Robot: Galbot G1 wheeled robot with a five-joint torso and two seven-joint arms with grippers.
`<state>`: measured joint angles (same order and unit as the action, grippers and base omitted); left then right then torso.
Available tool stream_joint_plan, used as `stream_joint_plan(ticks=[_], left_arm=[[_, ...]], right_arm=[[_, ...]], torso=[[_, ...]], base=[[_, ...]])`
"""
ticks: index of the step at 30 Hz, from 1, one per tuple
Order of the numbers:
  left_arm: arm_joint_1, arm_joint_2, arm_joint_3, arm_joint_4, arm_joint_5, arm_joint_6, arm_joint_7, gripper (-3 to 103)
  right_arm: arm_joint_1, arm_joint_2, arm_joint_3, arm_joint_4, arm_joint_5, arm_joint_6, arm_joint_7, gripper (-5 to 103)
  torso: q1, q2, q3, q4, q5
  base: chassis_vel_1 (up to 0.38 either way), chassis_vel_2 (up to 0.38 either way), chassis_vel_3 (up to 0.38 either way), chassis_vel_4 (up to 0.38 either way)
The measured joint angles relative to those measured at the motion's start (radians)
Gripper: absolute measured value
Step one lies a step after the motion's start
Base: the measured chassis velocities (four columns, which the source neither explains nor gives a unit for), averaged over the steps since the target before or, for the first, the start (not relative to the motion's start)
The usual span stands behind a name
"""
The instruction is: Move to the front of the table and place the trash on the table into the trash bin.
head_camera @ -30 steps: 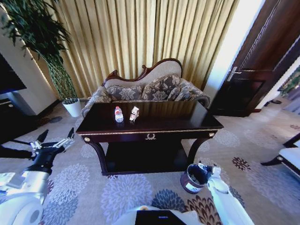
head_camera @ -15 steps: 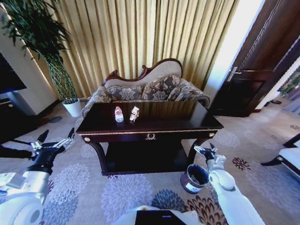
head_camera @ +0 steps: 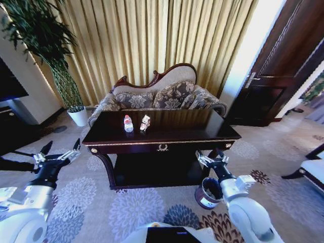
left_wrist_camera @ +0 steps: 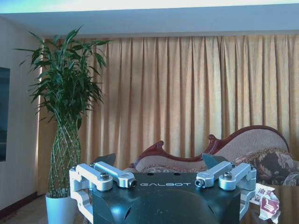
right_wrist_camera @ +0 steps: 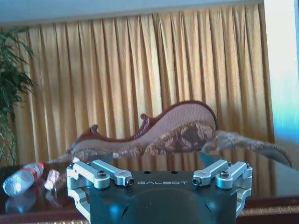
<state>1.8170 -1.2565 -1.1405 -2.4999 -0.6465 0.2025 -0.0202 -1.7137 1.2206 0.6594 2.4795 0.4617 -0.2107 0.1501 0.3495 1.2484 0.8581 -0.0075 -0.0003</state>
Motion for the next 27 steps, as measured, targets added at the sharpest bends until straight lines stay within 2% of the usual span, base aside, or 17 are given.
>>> stream_joint_plan(ticks=[8,27], left_arm=[[0.002,0.000,-0.003,0.000,0.000,-0.003,0.001,100],[-0.004,0.006,-0.003,0.000,-0.003,0.003,0.001,100]], right_arm=[[0.020,-0.002,0.000,0.033,0.003,-0.062,-0.006,100],[0.047,0.000,-0.010,-0.007,-0.004,-0.056,-0.013,100]], torso=[[0.000,0.000,0.000,0.0000,0.0002],[0.000,0.000,0.000,0.0001,0.0001]], base=[[0.000,0.000,0.000,0.000],[-0.024,0.025,0.025,-0.024]])
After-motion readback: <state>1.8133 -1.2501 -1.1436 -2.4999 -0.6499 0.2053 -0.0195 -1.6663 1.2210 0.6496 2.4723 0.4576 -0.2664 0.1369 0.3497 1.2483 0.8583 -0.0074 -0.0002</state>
